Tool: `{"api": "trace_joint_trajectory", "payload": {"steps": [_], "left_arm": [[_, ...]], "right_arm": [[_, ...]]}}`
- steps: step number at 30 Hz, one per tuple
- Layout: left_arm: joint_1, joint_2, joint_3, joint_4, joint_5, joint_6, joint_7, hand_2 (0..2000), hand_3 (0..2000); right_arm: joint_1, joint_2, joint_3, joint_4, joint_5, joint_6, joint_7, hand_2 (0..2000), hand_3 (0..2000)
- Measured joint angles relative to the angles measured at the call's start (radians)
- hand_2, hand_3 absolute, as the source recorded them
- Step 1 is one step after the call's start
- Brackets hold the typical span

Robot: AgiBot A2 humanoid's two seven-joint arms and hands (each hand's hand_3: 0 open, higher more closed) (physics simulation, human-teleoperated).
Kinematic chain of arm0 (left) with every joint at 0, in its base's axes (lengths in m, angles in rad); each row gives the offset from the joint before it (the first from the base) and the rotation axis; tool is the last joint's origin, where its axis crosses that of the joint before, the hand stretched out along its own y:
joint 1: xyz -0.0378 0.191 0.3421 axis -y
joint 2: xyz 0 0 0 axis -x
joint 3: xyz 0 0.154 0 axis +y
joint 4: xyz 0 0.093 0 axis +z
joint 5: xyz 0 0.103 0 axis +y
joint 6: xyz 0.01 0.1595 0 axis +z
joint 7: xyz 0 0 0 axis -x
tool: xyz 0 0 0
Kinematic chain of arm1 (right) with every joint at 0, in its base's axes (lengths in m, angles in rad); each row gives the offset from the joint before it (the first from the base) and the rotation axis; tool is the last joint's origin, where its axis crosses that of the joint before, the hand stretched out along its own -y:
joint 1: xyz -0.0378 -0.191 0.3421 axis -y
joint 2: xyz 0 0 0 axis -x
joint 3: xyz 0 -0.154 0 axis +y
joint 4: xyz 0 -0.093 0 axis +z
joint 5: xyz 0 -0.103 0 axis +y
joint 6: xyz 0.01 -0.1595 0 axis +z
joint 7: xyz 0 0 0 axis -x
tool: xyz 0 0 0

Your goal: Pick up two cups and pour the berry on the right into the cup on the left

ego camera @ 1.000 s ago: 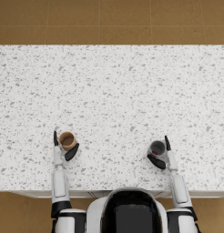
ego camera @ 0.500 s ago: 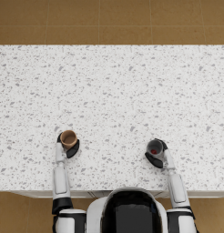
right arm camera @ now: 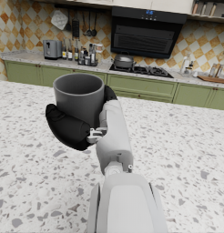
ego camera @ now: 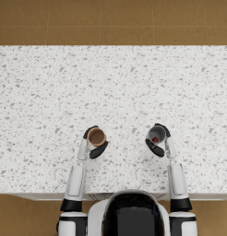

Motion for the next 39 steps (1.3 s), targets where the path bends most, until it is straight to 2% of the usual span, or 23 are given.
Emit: {"api": "trace_joint_trajectory", "payload": {"steps": [3, 10, 14, 23, 39], "left_arm": [[0.055, 0.029, 0.037, 0.018, 0.031, -0.001, 0.000, 2000, 1280], [0.104, 0.063, 0.105, 0.033, 0.253, -0.001, 0.000, 2000, 1280], [0.107, 0.070, 0.132, 0.012, 0.356, -0.003, 0.000, 2000, 1280], [0.122, 0.091, 0.177, 0.048, 0.395, -0.007, 0.000, 2000, 1280], [0.157, 0.122, 0.131, 0.109, 0.397, -0.011, 0.001, 2000, 1280]], "right_arm": [[0.093, -0.031, 0.017, -0.049, 0.000, 0.003, -0.002, 2000, 1280], [0.251, -0.099, 0.078, -0.077, 0.221, 0.008, -0.001, 2000, 1280], [0.301, -0.125, 0.120, -0.071, 0.348, 0.009, 0.000, 2000, 1280], [0.336, -0.155, 0.192, -0.004, 0.636, 0.020, 0.004, 2000, 1280], [0.324, -0.171, 0.239, 0.115, 1.150, 0.033, 0.005, 2000, 1280]]}}
